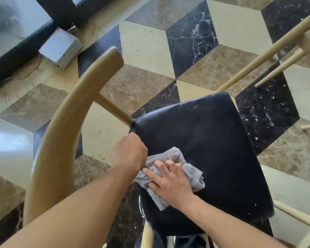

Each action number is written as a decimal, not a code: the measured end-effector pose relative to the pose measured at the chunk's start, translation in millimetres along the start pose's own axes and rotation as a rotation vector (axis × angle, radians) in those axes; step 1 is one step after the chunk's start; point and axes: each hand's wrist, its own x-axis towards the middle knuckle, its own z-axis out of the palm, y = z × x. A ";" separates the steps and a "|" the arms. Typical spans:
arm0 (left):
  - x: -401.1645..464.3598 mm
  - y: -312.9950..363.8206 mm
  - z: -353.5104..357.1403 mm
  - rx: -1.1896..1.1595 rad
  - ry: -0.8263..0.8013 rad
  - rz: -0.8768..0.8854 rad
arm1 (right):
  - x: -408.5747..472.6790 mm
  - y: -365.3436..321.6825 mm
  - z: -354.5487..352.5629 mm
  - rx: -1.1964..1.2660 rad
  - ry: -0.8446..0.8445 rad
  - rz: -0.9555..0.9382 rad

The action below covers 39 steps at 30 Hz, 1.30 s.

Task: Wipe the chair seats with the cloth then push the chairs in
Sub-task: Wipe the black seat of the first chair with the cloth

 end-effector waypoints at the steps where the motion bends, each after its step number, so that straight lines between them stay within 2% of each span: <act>1: -3.4 -2.8 1.1 -0.016 -0.031 -0.048 | -14.8 -3.7 3.8 -0.002 -0.006 -0.104; 3: -9.3 -6.2 2.4 -0.051 -0.081 -0.112 | -17.3 11.0 4.3 -0.023 0.030 -0.257; 4: -11.2 -6.8 3.1 -0.061 -0.092 -0.126 | -6.5 20.7 1.7 -0.046 0.054 -0.245; 5: -13.3 -7.6 3.5 -0.061 -0.094 -0.131 | 10.1 28.9 -1.5 -0.075 0.082 -0.149; 8: -11.8 -6.0 4.5 -0.003 -0.038 -0.078 | 83.8 42.5 -18.1 -0.011 0.178 0.462; 9: -9.3 -3.8 3.4 0.002 -0.010 -0.064 | 110.7 43.3 -23.5 0.022 0.183 0.598; 10: -5.7 -1.8 2.8 -0.009 0.017 -0.063 | 132.1 40.5 -24.7 0.033 0.161 0.657; 11: -1.6 3.8 0.0 -0.033 0.047 -0.073 | 146.2 38.5 -26.9 0.021 0.122 0.644; 14: 8.1 12.0 -4.0 -0.059 0.100 -0.108 | 144.8 19.1 -25.3 -0.013 0.029 0.405; 18: 2.8 8.8 -1.5 -0.025 0.088 -0.079 | 55.2 -25.8 -15.7 0.104 0.033 0.159; 21: -9.2 3.9 4.8 -0.006 0.039 -0.075 | -15.8 -36.7 -3.5 0.024 -0.109 -0.072; 24: -21.0 0.4 8.9 0.021 -0.008 -0.106 | -21.4 -24.7 0.0 -0.002 -0.134 -0.126; 26: -23.4 -2.7 10.0 0.008 -0.008 -0.109 | 0.3 -20.9 -1.9 -0.014 -0.100 -0.078; 30: -19.6 -7.6 8.0 -0.054 0.065 -0.156 | 76.0 -2.0 -15.0 -0.049 0.050 0.203; 34: -21.3 -14.3 10.6 -0.126 0.107 -0.218 | 135.8 39.7 -25.7 -0.016 -0.013 0.311; 39: -21.0 -10.7 11.8 -0.072 0.105 -0.149 | 169.3 88.5 -40.3 -0.018 -0.047 0.743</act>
